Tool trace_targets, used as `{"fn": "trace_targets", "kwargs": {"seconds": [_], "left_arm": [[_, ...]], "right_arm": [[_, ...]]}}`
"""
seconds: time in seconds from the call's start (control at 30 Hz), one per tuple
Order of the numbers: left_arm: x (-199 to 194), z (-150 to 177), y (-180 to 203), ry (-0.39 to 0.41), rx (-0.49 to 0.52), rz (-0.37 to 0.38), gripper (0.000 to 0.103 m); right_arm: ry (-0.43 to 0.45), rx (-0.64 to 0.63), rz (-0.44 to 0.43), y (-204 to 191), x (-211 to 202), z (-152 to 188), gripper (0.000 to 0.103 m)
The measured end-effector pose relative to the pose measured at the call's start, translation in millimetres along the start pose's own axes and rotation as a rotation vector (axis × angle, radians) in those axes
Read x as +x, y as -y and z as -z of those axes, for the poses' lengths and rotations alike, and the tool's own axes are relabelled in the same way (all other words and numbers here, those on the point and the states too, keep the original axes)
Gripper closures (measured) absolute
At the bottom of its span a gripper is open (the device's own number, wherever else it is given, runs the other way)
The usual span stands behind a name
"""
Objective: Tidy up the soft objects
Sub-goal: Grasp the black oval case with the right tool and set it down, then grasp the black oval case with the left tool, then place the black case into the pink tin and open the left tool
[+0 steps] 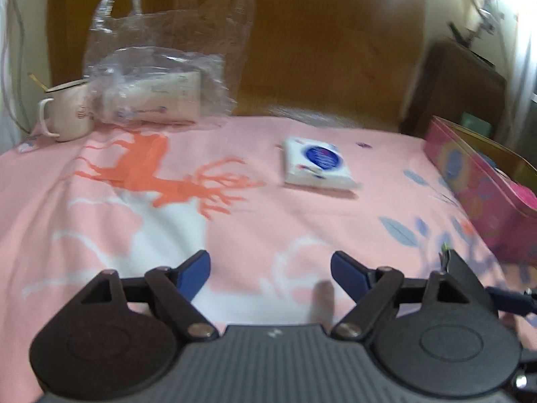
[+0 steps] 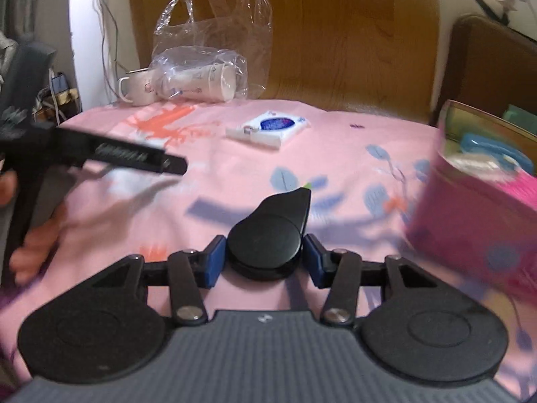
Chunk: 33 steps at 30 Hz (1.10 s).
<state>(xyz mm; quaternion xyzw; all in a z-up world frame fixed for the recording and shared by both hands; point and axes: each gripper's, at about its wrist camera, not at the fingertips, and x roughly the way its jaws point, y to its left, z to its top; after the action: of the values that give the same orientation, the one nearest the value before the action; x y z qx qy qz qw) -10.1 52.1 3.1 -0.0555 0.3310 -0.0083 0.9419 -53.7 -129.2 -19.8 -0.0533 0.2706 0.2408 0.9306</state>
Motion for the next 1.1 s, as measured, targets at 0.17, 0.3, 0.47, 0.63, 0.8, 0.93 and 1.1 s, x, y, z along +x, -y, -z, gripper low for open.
{"fn": "trace_targets", "kwargs": {"seconds": [0.17,0.3,0.47,0.63,0.8,0.93,1.1], "left_arm": [[-15.0,4.2,54.2,-0.076,0.052,0.263,0.024],[-15.5,5.5,112.4,-0.187,0.132,0.437,0.025],[-8.2,19.6,174.7,-0.285,0.212,0.523,0.02],[-11.3,28.9,214.6,-0.318,0.289,0.607,0.049],[-22.2,10.1,231.3,-0.273,0.305,0.645,0.056],[-22.6,-24.4,254.7,-0.218,0.33,0.678,0.058],[-7.7,-58.7,297.2,-0.135,0.387,0.702,0.058]], "right_arm": [[0.027,0.04,0.037,4.7,-45.3,34.8,0.05],[0.041,0.098,0.123,13.2,-73.2,55.5,0.05],[0.091,0.226,0.152,37.1,-103.6,78.9,0.05],[0.173,0.359,0.085,56.4,-122.2,98.7,0.05],[0.242,0.325,0.129,60.3,-127.2,95.3,0.05],[0.317,0.272,0.187,73.9,-134.9,76.9,0.05],[0.4,0.24,0.314,107.4,-138.5,50.7,0.05]]}}
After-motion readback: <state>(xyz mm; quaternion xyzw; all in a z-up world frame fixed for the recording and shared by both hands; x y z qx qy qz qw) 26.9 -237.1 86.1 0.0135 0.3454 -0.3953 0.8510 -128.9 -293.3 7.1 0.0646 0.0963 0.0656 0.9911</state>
